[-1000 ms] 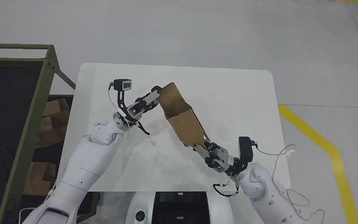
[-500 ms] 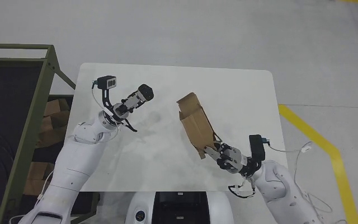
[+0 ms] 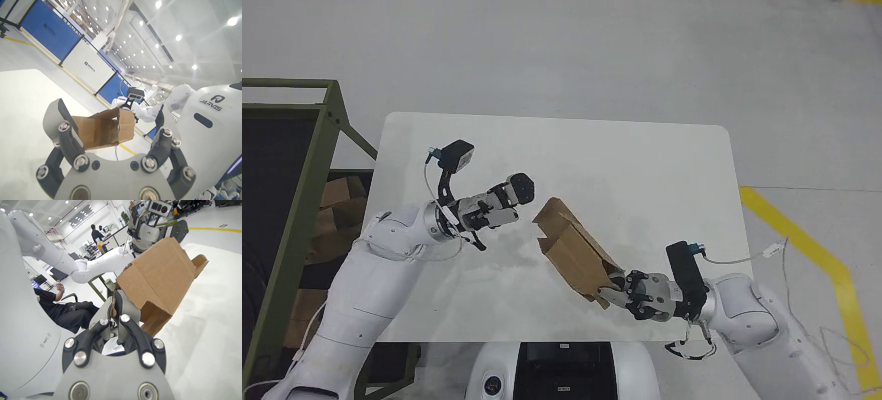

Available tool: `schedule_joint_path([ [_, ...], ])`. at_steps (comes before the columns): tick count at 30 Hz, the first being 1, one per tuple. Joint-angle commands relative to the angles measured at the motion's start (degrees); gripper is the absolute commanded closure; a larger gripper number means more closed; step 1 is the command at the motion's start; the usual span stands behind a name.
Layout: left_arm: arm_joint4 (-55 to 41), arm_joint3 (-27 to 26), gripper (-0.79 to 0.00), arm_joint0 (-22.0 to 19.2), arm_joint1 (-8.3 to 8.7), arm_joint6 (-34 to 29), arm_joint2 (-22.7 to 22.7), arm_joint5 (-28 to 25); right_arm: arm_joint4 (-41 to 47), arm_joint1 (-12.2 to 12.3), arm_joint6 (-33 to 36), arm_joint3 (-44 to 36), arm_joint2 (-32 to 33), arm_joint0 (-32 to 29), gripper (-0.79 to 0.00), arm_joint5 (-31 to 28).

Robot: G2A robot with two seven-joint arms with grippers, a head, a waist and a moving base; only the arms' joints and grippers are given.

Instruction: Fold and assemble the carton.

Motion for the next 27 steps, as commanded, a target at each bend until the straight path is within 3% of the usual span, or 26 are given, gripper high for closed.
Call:
schedule_joint_path([
  [1,0.94,-0.72,-0.785,-0.13,1.01,0.40,1.18,-0.39,3.76,0.68,3.64,0.20,-0.13,0.94,0.000,0.00],
  [6,5.66,-2.20,-0.785,-0.85,4.71,2.44,5.06,-2.44,12.36,2.30,10.89,0.46,-0.56,3.01,0.000,0.00],
  [10,11.86,-2.29,-0.785,-1.44,8.72,7.63,9.15,-7.62,17.73,3.28,14.87,0.98,-0.36,4.11,0.000,0.00],
  [14,7.99,-2.27,-0.785,-2.17,11.41,7.65,9.88,-7.62,19.88,3.60,15.98,1.48,-0.36,4.14,0.000,0.00],
  [27,9.40,-3.50,-0.785,-1.89,11.24,8.67,10.03,-6.47,19.12,3.52,15.23,1.02,-0.64,4.09,0.000,0.87],
])
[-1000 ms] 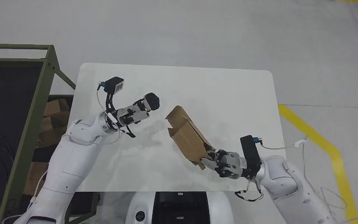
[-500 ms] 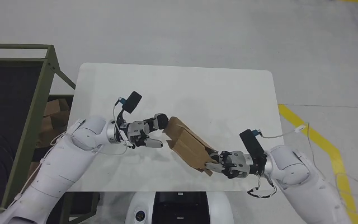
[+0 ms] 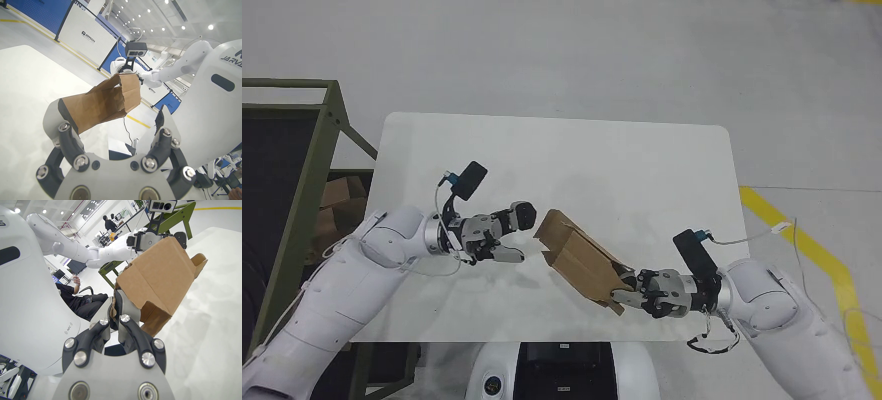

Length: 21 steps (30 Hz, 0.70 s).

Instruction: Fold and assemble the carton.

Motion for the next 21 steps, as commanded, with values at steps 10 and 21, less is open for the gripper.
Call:
schedule_joint_path([
  [10,-0.59,0.58,-0.785,-2.45,0.50,-1.19,4.32,-0.51,-2.60,0.02,-0.37,0.59,-1.78,1.14,0.000,0.50],
  [21,1.00,0.66,-0.785,-7.25,2.31,-0.75,11.86,-0.95,-3.26,0.18,0.72,1.05,-4.07,3.13,0.000,0.43],
])
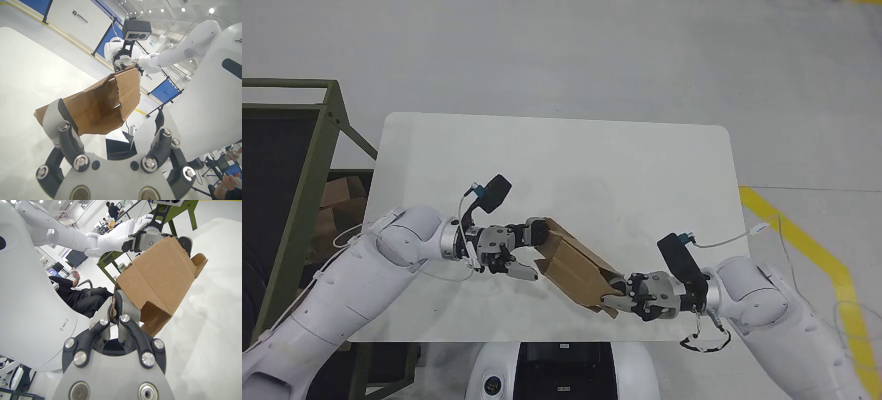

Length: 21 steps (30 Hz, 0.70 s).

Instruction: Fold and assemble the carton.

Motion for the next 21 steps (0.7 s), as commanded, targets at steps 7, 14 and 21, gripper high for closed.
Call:
schedule_joint_path([
  [7,-0.13,0.31,-0.785,-3.69,1.23,-0.01,5.34,0.01,-0.23,0.17,0.06,0.28,-0.97,0.85,0.000,0.42],
  [14,-0.76,0.75,-0.785,-6.08,2.27,-0.01,8.33,0.01,-0.76,0.35,-1.33,0.55,-0.92,0.86,0.000,-0.19],
  [21,0.12,0.05,-0.785,-7.92,3.18,-0.01,11.20,0.01,-1.19,0.57,-1.89,0.41,-1.16,0.78,0.000,-0.17],
])
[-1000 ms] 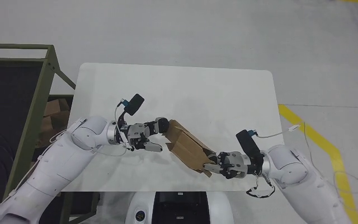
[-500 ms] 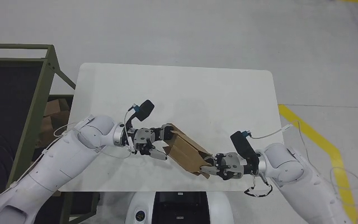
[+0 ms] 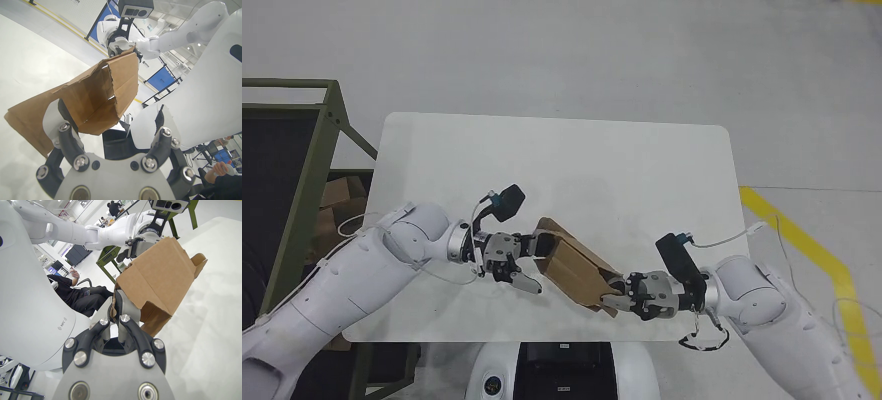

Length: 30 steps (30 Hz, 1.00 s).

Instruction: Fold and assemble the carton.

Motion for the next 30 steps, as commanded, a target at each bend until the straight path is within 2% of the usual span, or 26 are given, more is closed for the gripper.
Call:
schedule_joint_path([
  [1,0.03,-0.12,-0.785,-0.45,0.16,0.00,0.70,0.00,-0.05,0.04,0.02,-0.03,-0.15,0.09,0.000,0.10],
  [30,-5.49,-2.10,-0.785,-6.17,1.80,0.00,7.69,0.00,2.31,0.58,3.01,1.45,-4.79,4.19,0.000,1.39],
])
